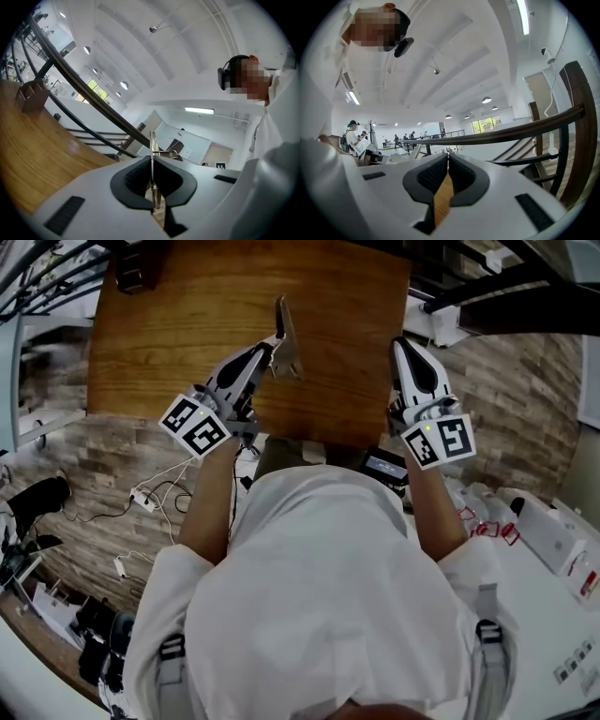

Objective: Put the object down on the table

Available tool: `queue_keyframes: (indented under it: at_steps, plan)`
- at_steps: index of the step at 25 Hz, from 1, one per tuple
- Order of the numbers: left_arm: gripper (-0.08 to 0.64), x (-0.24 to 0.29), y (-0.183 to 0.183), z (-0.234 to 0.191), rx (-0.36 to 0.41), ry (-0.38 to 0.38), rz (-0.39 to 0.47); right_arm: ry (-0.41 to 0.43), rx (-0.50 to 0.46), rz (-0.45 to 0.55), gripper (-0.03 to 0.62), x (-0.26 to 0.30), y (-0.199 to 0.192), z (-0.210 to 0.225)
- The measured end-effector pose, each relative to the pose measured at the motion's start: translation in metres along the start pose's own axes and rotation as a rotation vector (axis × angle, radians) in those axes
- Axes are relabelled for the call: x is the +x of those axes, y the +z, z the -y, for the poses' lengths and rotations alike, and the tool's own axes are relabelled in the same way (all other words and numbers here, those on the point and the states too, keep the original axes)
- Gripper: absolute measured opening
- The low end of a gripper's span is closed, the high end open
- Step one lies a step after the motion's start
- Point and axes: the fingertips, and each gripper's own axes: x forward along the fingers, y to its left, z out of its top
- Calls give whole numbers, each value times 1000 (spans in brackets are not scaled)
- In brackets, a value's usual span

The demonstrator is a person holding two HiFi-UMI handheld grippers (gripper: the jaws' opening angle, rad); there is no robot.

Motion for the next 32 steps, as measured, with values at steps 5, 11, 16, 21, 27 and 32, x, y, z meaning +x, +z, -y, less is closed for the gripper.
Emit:
queue_keyframes:
  at_steps: [5, 11, 16, 21, 27, 32]
  plan:
    - [15, 19, -6, 1, -31, 39, -3, 7, -8, 28, 26, -2, 4, 18]
    - [15, 42, -30, -19, -203, 38, -24, -13, -1, 42, 26, -9, 8, 33]
    - [15, 59, -45, -34, -345, 7, 10, -46, 15, 29, 26, -22, 1, 45]
    - [16, 52, -59, -81, -480, 63, 101, -67, 32, 10, 26, -33, -8, 51]
    - [15, 35, -90, -125, -610, 224, 125, -63, 34, -22, 26, -41, -19, 51]
    - [15, 28, -108, -143, -697, 286, 164, -57, 30, -42, 26, -38, -25, 48]
